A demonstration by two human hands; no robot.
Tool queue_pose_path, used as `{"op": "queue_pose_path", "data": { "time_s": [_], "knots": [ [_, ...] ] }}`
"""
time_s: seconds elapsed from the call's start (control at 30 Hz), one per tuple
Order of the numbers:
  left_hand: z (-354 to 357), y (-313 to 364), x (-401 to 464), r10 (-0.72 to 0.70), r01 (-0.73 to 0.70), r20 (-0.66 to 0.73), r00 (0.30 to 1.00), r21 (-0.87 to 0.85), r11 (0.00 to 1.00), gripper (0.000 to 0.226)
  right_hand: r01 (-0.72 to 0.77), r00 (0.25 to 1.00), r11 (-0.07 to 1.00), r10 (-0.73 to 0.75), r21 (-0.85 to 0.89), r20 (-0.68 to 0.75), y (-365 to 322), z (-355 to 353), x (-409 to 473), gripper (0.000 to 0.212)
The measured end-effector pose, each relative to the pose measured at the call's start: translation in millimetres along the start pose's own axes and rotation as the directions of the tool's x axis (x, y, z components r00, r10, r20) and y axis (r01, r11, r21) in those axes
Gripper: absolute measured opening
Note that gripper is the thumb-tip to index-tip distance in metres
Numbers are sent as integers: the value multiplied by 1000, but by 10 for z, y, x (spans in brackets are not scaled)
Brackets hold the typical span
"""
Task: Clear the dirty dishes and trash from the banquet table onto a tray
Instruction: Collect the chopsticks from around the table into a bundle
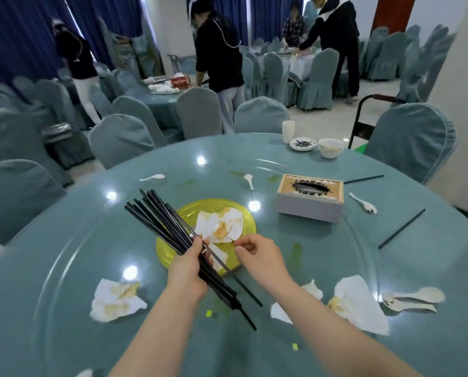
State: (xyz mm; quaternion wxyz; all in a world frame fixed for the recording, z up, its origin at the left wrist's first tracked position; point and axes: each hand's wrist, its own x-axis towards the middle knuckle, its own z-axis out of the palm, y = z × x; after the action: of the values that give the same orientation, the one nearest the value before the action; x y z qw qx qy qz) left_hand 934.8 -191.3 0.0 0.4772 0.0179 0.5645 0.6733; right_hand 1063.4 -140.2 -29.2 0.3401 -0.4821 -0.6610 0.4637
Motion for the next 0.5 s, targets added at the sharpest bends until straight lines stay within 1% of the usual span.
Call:
{"op": "queue_pose_path", "data": {
  "time_s": [0.07, 0.13, 0.2, 0.3, 0.33, 0.4, 0.5],
  "knots": [
    [-75, 155, 84, 21, -21, -22, 1000, -2, 1000, 6, -18, 1000, 999, 18, -45, -3, 59, 124, 212, 13],
    [-176, 281, 162, 34, -35, -46, 998, -9, 999, 11, -25, 999, 989, 30, -146, 33, 150, 308, 424, 13],
    [-297, 388, 229, 35, -36, -60, 998, -18, 999, 17, -27, 994, 960, 56, -277, 96, 256, 525, 614, 27],
    [-489, 545, 268, 21, -25, -48, 999, -89, 996, 18, 22, 977, 874, 84, -486, 194, 466, 832, 788, 55],
    [-565, 607, 269, 17, -23, -47, 999, -128, 991, 18, 28, 972, 846, 102, -533, 212, 521, 924, 816, 59],
    [-721, 754, 251, 20, -31, -62, 998, -188, 982, 19, 30, 967, 800, 129, -599, 220, 594, 1063, 839, 60],
    [-970, 988, 196, 53, -75, -111, 992, -204, 976, 16, 67, 970, 767, 100, -639, 223, 570, 1230, 819, 66]
  ]
}}
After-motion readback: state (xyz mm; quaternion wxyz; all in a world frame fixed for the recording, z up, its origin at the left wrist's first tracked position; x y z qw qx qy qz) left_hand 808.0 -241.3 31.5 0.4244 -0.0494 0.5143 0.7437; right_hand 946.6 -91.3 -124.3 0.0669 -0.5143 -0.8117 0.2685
